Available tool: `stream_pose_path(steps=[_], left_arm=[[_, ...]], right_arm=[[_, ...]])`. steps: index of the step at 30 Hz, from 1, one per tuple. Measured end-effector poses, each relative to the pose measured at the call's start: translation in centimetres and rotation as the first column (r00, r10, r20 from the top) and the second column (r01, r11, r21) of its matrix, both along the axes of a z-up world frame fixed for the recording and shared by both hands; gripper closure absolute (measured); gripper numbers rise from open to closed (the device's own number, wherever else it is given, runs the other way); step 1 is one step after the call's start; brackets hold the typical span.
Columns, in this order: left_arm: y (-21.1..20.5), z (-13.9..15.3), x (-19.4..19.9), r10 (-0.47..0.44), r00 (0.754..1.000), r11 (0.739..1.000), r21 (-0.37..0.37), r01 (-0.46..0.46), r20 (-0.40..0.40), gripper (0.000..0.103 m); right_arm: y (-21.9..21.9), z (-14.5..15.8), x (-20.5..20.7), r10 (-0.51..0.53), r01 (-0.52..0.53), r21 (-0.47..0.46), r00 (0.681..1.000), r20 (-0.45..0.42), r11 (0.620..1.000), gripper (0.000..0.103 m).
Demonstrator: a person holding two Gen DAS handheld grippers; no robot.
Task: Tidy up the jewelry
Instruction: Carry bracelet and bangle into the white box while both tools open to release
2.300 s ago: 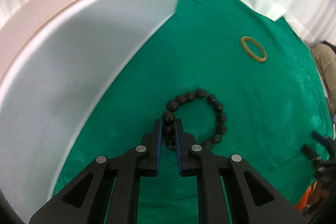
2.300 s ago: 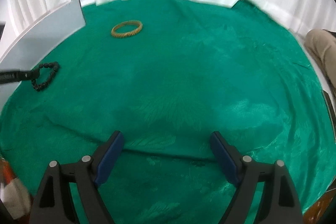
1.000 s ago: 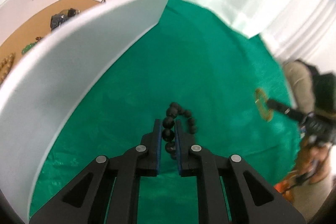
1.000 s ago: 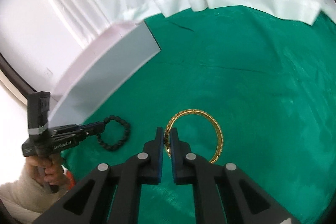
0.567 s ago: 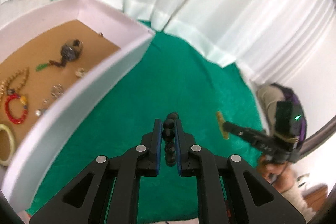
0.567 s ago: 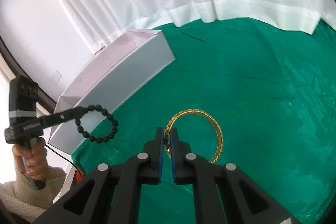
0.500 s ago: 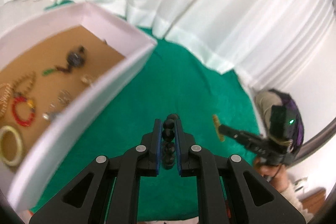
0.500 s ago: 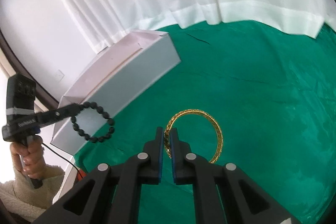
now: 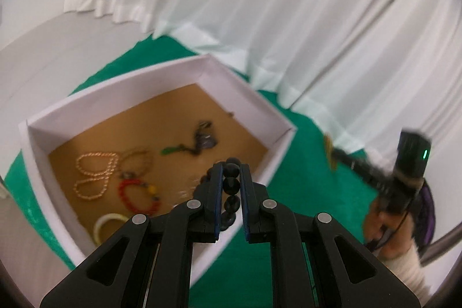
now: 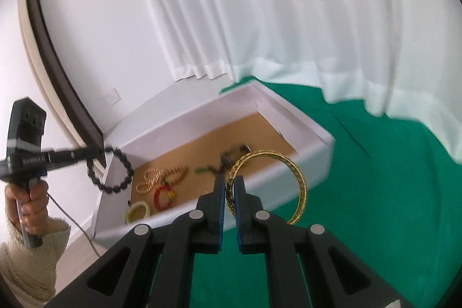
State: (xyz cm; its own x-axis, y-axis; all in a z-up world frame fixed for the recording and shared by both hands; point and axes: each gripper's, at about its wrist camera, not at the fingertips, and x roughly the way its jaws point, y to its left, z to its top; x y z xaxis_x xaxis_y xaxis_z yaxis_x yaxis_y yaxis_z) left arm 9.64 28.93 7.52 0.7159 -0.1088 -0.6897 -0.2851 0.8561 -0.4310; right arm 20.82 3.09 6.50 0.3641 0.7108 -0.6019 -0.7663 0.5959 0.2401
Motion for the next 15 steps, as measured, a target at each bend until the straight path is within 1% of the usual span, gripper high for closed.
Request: stream_pose_path(steps=[3, 6, 9, 12, 15], left_arm=[[1.0, -2.3, 1.2, -0.005, 0.998, 1.0, -0.012, 0.005, -0.057, 0.094], [1.7, -4.9, 3.4, -0.029, 0.993, 0.999, -0.042, 0.025, -0.113, 0.094], [2.1, -6.8, 5.1, -0.027, 0.988, 0.999, -0.042, 0.021, -0.152, 0.094], [2.9, -8.8, 7.0, -0.017, 0.979, 1.0, -0.025, 0.013, -0.204, 0.094], [3.2, -10.8, 8.4, 0.005, 0.965, 0.999, 0.039, 0.005, -0.262, 0.093]], right_arm=[[4.1, -0.6, 2.2, 0.022, -0.022, -0.053, 1.0, 0.014, 0.998, 0.097], [7.8, -2.6, 4.4, 0.032, -0.028, -0.15, 0.999, 0.022, 0.988, 0.097], [10.3, -4.6, 6.3, 0.024, -0.016, -0.251, 0.999, 0.031, 0.968, 0.097], [12.0, -7.1, 8.2, -0.017, 0.025, -0.369, 1.0, 0.025, 0.929, 0.097], [13.4, -8.9, 9.5, -0.036, 0.037, -0.436, 0.999, 0.01, 0.899, 0.096]])
